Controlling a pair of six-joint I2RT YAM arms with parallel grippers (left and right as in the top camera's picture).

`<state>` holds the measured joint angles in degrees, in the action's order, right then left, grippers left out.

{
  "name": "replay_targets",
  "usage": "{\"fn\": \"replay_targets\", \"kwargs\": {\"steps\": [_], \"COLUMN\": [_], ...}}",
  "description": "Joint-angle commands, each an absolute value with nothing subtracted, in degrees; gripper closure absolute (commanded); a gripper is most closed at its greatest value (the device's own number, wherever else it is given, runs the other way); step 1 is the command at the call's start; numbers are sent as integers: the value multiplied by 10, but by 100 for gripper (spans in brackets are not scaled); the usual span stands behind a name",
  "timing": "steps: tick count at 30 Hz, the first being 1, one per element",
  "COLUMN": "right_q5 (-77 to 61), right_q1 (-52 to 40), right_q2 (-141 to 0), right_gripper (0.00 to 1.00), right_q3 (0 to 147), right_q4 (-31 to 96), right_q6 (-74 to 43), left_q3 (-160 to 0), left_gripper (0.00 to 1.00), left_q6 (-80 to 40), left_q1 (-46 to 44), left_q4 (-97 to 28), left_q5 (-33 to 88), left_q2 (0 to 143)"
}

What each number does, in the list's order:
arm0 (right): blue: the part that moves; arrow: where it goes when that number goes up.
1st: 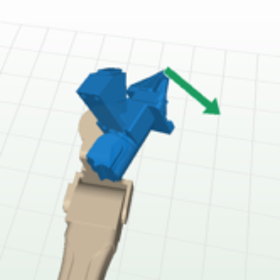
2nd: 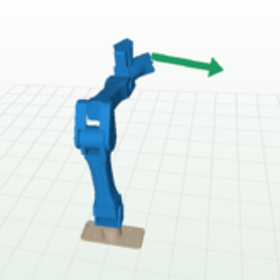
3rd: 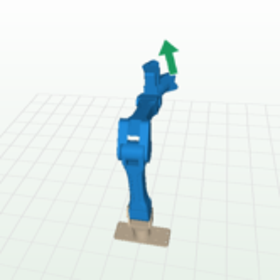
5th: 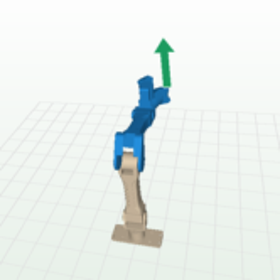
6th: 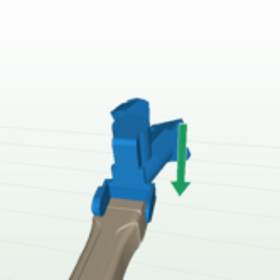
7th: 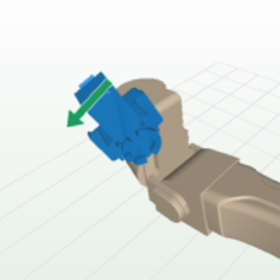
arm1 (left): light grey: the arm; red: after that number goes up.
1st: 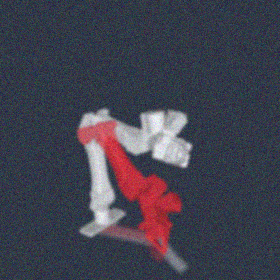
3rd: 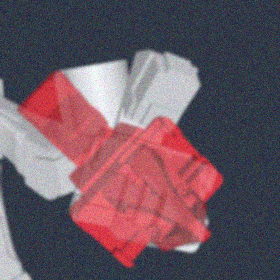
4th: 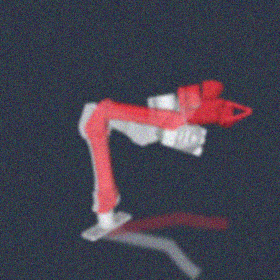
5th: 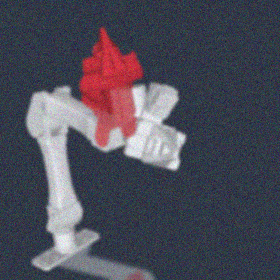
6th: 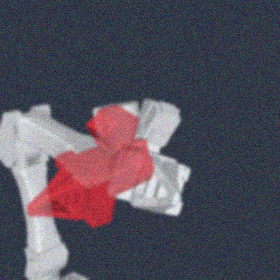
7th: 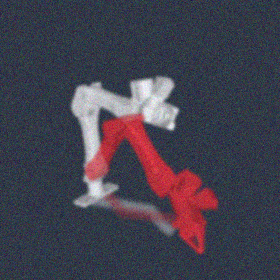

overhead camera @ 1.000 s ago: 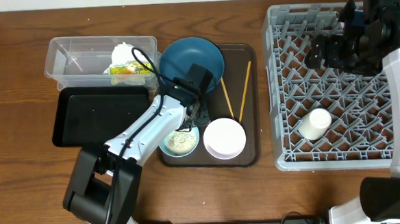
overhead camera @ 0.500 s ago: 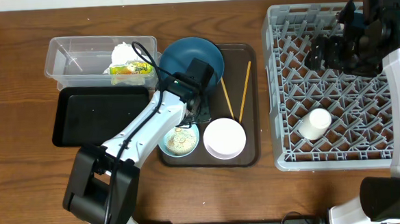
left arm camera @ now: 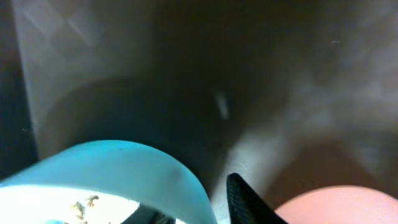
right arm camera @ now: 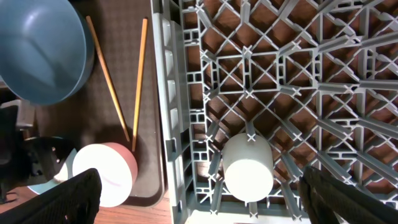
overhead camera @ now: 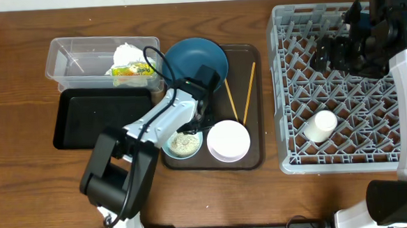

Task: Sort waste into correct bins and load items into the dishwasher rack
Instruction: 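Grasp the rim of the light-blue bowl with the left gripper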

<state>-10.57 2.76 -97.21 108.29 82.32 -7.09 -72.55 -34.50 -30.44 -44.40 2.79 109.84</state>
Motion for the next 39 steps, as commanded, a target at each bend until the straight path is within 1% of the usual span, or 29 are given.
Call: {"fn": "replay_targets", "kwargs": {"steps": [1,8,9,11,12,13,21,22,24,39], "right_q5": [-110,-110,-110,-110,-110,-110,-110,-110,-110,-110], "right_q1": [22,22,22,22,22,22,22,22,22,22], "right_q2": [-965,-965,-965,-965,-965,-965,-965,-965,-965,-965], "right_gripper": [1,1,1,1,1,1,1,1,1,1], "right_q3": [1091,1091,1091,1091,1091,1091,1091,1091,1091,1091], "right_q4": [823,823,823,822,821,820,821,821,821,825], "right_q6": [-63,-63,-63,-63,-63,-63,-60,-59,-59,-55], "left_q3": [-724,-725,-725,-725,-725,-725,-730,-733,-736,-738], "left_gripper": [75,78,80,81,85,85,83,78,77,77], "left_q6": [-348,-348,-348,-348,-348,-348,-346,-345,-343,-327], "left_q1": [-303,-303,-303,-303,-303,-303,-303,-303,-303,-303], "left_q4": [-446,-447,-447,-447,-447,-447,-462,-469,-477,-480], "left_q5": [27,38,38,38,38,38,38,39,38,39], "left_q2": [1100,1095,1095,1095,1095,1095,1095,1095,1094,1087]}}
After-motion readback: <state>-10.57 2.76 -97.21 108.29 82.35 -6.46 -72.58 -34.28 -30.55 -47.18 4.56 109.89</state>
